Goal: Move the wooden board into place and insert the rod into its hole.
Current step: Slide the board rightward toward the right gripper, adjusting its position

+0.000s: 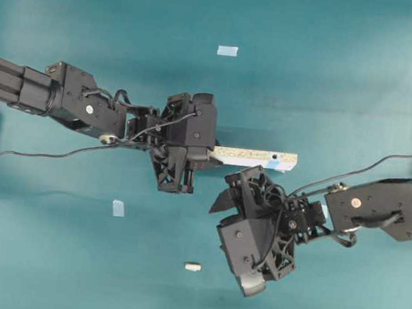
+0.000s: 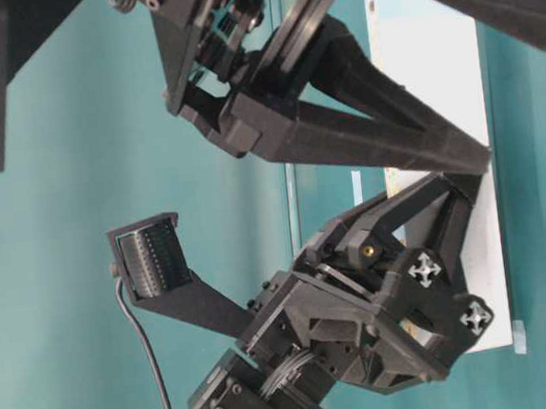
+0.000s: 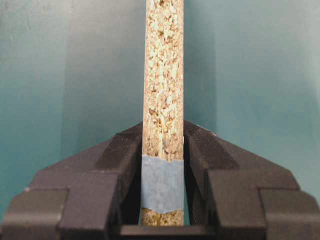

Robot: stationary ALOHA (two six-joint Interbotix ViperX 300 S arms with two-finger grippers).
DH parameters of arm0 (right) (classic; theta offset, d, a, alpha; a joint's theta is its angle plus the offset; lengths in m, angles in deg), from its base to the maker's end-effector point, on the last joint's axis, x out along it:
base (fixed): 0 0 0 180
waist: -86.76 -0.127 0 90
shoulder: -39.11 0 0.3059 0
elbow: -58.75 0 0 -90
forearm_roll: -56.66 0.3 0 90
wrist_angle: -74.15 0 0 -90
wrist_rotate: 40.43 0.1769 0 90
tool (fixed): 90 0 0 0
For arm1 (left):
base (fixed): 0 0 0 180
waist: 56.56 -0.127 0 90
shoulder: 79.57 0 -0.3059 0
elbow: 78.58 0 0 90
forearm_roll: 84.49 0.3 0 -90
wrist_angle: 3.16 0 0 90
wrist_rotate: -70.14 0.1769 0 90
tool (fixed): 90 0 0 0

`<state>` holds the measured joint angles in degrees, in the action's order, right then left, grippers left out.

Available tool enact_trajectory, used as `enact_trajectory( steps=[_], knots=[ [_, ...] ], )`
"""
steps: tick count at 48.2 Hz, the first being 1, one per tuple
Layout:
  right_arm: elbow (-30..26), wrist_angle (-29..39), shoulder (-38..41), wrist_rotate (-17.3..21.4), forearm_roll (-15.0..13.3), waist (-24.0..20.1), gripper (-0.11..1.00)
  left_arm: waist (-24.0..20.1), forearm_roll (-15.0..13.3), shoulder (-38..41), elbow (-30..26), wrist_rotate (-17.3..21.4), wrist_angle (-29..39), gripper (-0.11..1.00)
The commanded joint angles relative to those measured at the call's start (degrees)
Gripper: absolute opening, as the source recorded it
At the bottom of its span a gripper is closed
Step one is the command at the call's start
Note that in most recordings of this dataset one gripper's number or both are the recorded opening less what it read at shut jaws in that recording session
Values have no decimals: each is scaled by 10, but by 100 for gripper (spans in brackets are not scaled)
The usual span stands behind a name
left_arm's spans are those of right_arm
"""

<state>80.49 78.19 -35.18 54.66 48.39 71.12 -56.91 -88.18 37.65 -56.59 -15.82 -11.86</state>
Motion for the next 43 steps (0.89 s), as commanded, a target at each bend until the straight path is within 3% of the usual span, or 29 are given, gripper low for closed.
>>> enact_trajectory(
  steps=[1, 15, 43],
  knots=[
    [-7, -3, -14, 0, 0, 0, 85, 4, -1, -11, -13, -5, -3, 22],
    [-6, -2, -13, 0, -1, 0, 85, 11, -2, -12, -13, -4, 33, 22],
    [-8, -3, -14, 0, 0, 0, 85, 6, -1, 0, -26, -4, 33, 22]
  ],
)
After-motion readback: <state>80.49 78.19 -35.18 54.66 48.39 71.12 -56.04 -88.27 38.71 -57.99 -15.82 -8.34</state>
